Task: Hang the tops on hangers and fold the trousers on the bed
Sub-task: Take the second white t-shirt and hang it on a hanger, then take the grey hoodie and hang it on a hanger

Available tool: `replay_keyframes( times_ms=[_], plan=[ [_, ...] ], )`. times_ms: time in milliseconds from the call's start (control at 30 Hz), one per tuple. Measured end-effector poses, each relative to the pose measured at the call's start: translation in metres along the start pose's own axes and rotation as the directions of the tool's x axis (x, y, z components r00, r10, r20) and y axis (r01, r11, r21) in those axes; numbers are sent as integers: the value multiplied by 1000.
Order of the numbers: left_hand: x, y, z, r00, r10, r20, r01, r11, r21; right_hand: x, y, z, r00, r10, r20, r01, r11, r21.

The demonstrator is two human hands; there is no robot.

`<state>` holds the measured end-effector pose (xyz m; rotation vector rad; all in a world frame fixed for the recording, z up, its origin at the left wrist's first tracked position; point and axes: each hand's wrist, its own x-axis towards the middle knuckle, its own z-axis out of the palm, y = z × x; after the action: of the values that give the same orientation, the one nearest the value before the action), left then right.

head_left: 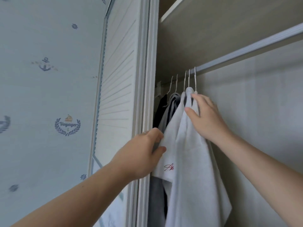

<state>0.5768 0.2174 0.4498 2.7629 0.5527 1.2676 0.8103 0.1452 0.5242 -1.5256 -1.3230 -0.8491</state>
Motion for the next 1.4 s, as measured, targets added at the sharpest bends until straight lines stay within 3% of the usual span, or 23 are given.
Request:
replay_keyframes(
  times_ms=[100,167,433,633,867,1033,1233,1400],
  plan=[
    [-54,-14,-40,1000,25,-12,-21,961,275,-38,-45,6,994,-85,75,80,994,78],
    [-95,-23,-68,1000,-9,-7,11,933,359,-68,-81,11,980,-115,162,96,988,123],
    [-331,-54,-185,952,-305,38,255,852,457,-232,-267,32,844,-289,451,192,949,249],
    [-534,-48,-267,832,-555,-15,480,707,520,-354,-418,40,683,-482,549,246,859,449],
    [-732,-7,-334,553,-819,-152,743,402,535,-470,-576,61,410,-727,550,234,667,707],
    [-848,19,-360,286,-930,-231,854,139,501,-553,-673,83,212,-844,492,162,527,835],
    [-970,32,-383,-37,-949,-312,905,-164,393,-646,-786,116,5,-921,390,63,390,919],
    [-1048,8,-403,-236,-912,-334,902,-334,274,-703,-883,161,-169,-928,333,-22,341,940]
  ],
)
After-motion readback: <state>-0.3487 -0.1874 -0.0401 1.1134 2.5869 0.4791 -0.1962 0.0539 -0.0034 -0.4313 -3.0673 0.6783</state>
